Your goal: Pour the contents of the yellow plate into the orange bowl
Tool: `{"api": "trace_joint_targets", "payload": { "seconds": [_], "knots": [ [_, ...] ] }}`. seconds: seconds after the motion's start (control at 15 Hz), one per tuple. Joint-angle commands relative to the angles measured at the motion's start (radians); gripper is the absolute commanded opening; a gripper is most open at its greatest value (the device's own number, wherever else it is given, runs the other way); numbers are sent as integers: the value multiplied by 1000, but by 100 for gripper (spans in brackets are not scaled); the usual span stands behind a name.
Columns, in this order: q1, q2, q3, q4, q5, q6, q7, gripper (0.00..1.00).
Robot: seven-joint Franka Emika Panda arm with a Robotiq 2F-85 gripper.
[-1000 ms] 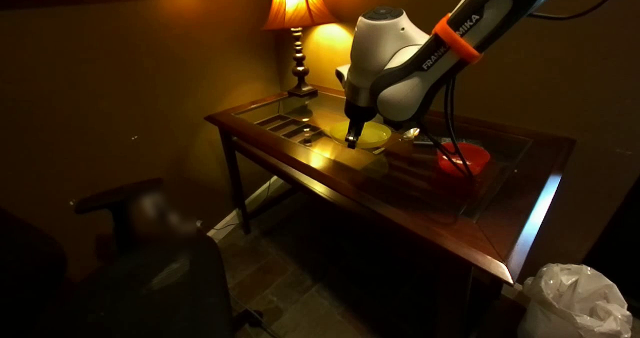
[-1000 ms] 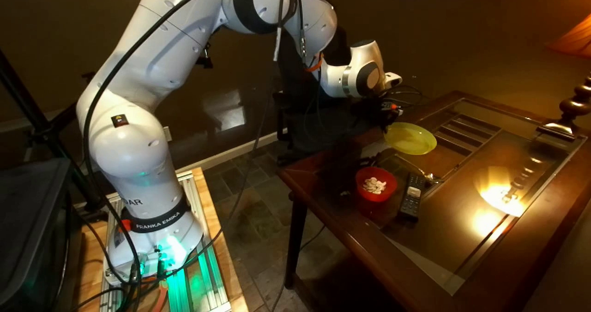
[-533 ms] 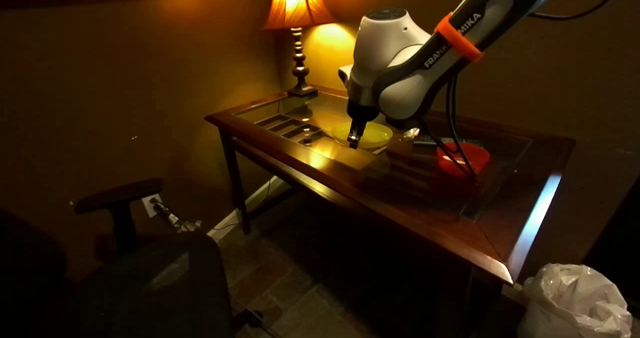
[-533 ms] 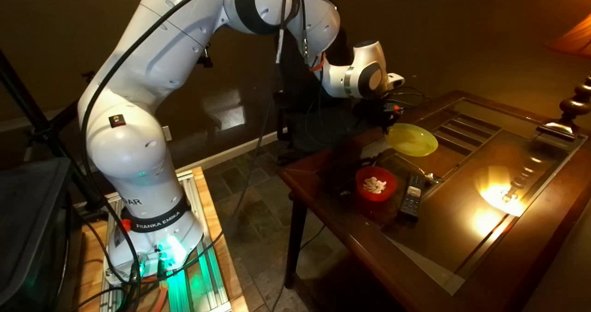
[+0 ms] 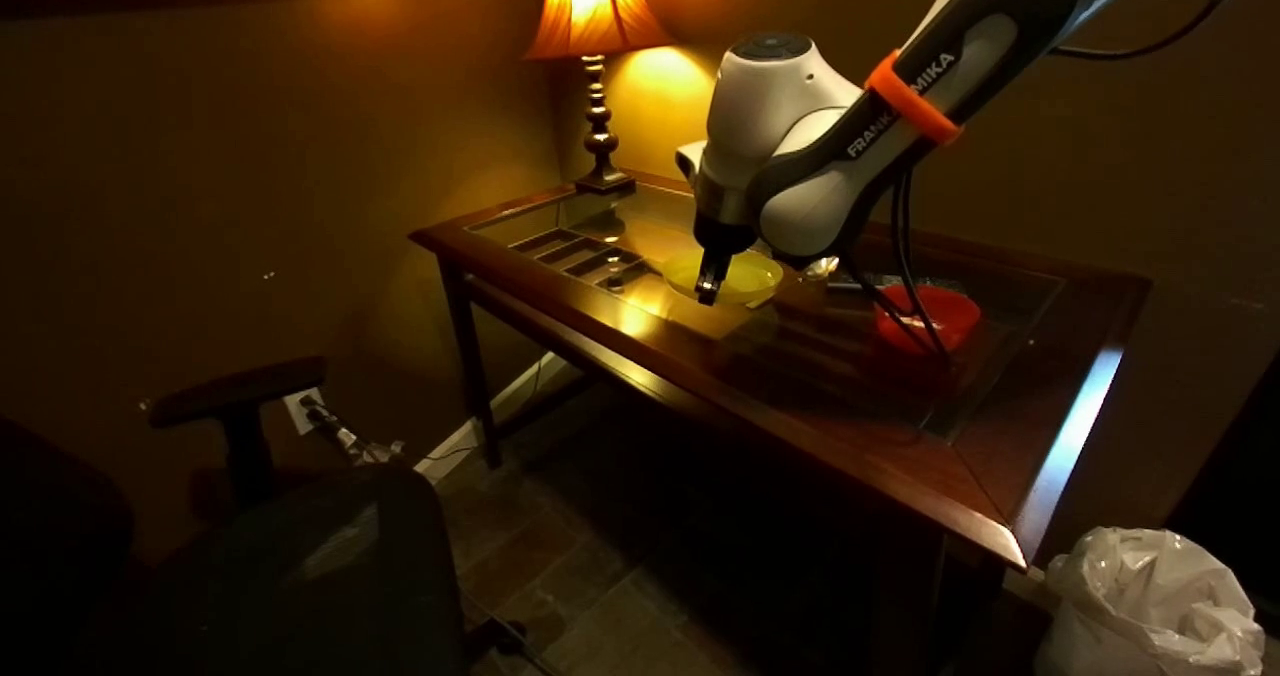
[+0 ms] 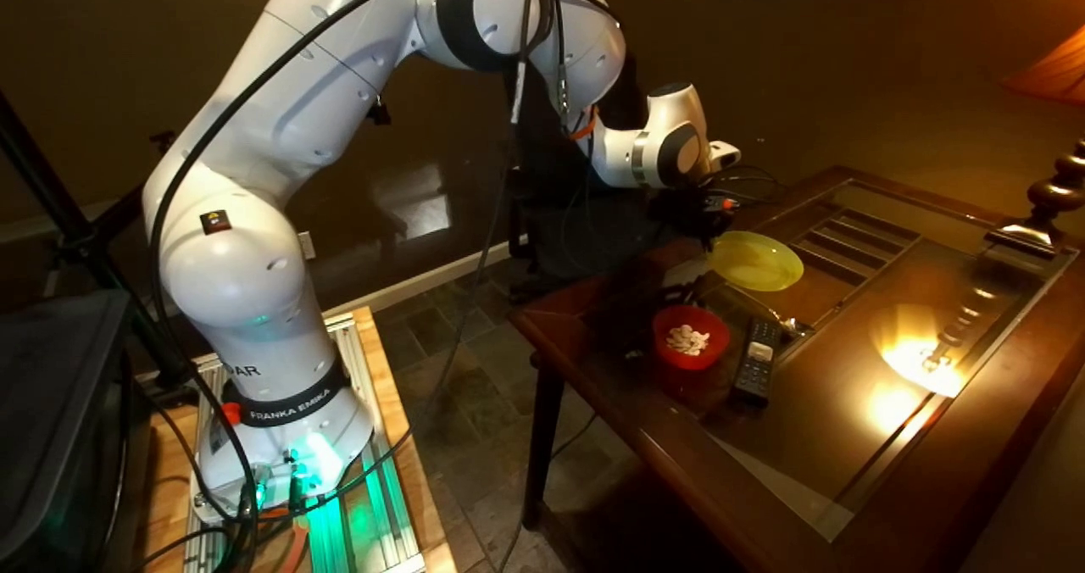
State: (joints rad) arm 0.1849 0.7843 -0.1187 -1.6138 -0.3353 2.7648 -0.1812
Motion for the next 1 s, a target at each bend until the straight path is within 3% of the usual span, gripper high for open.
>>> {"api": "trace_joint_targets", "payload": {
  "seconds": [0.0, 0.27, 0.33, 0.47, 0.67, 0.93],
  "knots": [
    [16, 46, -26, 44, -49, 52, 29, 1],
    [20, 64, -34, 58, -47, 67, 25, 1],
    [23, 66, -38, 62, -47, 61, 25, 29],
    [26, 67, -44, 68, -48, 54, 24, 36],
    [35, 35, -51, 59, -49, 5, 23, 58],
    [66, -123, -55, -16, 7, -283, 4, 84]
  ]
}}
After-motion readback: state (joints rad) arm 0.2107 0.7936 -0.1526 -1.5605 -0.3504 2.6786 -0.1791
